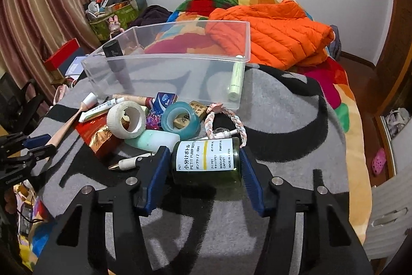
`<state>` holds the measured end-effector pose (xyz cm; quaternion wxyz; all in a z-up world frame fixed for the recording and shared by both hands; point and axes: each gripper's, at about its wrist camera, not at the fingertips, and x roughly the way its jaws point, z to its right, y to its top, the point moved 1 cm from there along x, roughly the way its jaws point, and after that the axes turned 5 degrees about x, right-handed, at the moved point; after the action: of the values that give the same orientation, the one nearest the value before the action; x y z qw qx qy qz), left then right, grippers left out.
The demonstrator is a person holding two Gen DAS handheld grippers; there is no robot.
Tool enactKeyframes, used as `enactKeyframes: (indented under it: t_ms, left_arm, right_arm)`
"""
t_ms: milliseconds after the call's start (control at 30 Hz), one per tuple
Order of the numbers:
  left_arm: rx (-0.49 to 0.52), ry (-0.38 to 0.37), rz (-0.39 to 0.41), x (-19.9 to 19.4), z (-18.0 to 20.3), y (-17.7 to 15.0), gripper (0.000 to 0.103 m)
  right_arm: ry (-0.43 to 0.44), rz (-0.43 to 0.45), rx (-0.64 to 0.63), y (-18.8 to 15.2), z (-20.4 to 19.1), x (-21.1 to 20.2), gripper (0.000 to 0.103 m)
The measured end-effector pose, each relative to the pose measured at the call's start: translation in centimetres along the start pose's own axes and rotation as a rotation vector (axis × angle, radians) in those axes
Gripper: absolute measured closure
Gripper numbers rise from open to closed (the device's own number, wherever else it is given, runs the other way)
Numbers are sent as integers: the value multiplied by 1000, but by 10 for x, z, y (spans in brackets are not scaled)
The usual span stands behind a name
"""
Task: Organize objects
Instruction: 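Grasp the beige cosmetic tube with the left tool while the right tool grasps the green glass bottle, then carry the beige tube and green bottle into the clear box with both tools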
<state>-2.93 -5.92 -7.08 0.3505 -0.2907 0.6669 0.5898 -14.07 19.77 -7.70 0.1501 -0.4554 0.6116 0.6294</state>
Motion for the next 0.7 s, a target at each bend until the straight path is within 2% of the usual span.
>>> enactKeyframes:
  t_ms: [33, 100, 300, 500, 633, 700]
  left_arm:
    - [-5, 0, 7, -1, -2, 4, 62]
    - [-17, 3, 20, 2, -6, 16, 47]
    - [-58, -18, 29, 24, -20, 55, 46]
    - [-62, -63, -39, 58, -27, 76, 46]
    - [-44, -50, -72, 72, -25, 76, 54]
    - [-38, -82, -76, 73, -22, 76, 72]
  right_arm:
    - [2, 1, 0, 0, 0, 0, 52]
    - [4, 6, 4, -1, 0, -1, 52]
    - [11, 32, 33, 1, 5, -11, 52]
    - [19, 61, 53, 6, 11, -20, 52]
    - [26, 57, 54, 6, 11, -19, 52]
    - [30, 54, 54, 6, 10, -17, 52]
